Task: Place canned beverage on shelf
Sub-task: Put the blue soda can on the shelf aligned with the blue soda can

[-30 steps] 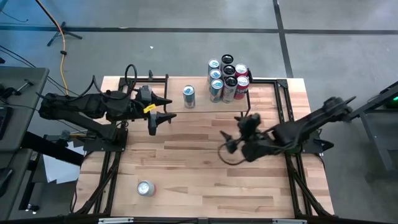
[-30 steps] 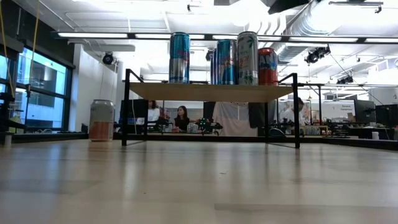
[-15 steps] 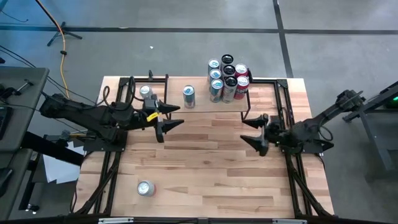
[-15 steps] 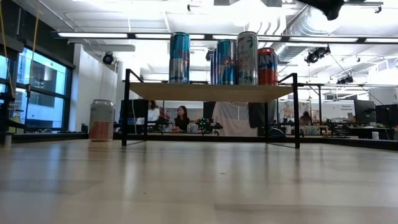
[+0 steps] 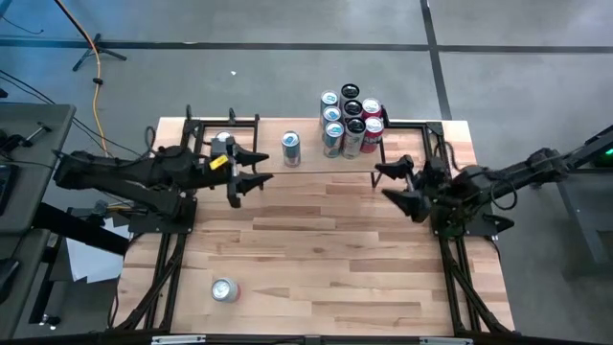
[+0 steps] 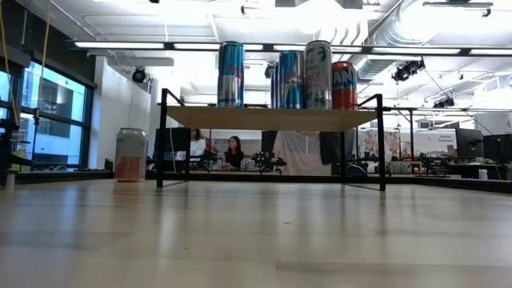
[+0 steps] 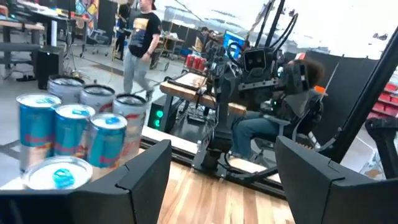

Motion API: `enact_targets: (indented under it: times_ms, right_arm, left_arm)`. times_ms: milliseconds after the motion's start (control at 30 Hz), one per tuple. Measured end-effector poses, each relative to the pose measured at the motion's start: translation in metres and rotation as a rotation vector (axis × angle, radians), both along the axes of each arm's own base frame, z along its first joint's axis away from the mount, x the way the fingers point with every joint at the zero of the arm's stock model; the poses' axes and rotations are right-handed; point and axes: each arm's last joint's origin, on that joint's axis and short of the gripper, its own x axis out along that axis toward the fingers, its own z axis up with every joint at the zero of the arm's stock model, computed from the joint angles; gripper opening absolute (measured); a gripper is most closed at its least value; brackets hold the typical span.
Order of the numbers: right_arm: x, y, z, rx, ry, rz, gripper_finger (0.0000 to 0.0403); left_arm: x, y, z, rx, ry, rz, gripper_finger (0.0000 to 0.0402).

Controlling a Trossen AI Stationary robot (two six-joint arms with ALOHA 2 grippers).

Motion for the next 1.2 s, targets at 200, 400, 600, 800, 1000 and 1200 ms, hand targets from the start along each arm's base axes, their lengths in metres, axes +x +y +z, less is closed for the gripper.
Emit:
enact_targets:
  times_ms: [200,400,600,800,1000,1200]
  right_arm:
    - [0.0,-0.002,0.014,0.057,-0.093,-0.041,0.0397]
    - [0.014,-0.002,0.016,0.019,-0.057,-0.115,0.0397]
    - [0.029,-0.012,0.036,-0.002,-0.011,-0.194,0.0395]
    - [0.032,-0.02,0.06,-0.086,0.262,-0.262,0.0306]
    - [0.022,-0.022,0.07,-0.075,0.434,-0.337,0.007]
    - [0.016,-0.018,0.053,-0.022,0.579,-0.425,0.0025]
  left_arm:
    - [-0.018,0.005,0.006,-0.018,-0.005,0.017,0.0243]
    - [-0.019,0.006,0.002,0.013,0.047,0.062,0.0243]
    - [-0.01,0.011,-0.008,0.11,0.146,0.115,0.0243]
    - [-0.008,0.025,-0.017,0.14,0.258,0.216,0.0231]
    - [-0.015,0.059,-0.018,0.095,0.338,0.447,0.0106]
    - [0.003,0.092,-0.041,0.043,0.471,0.453,0.0014]
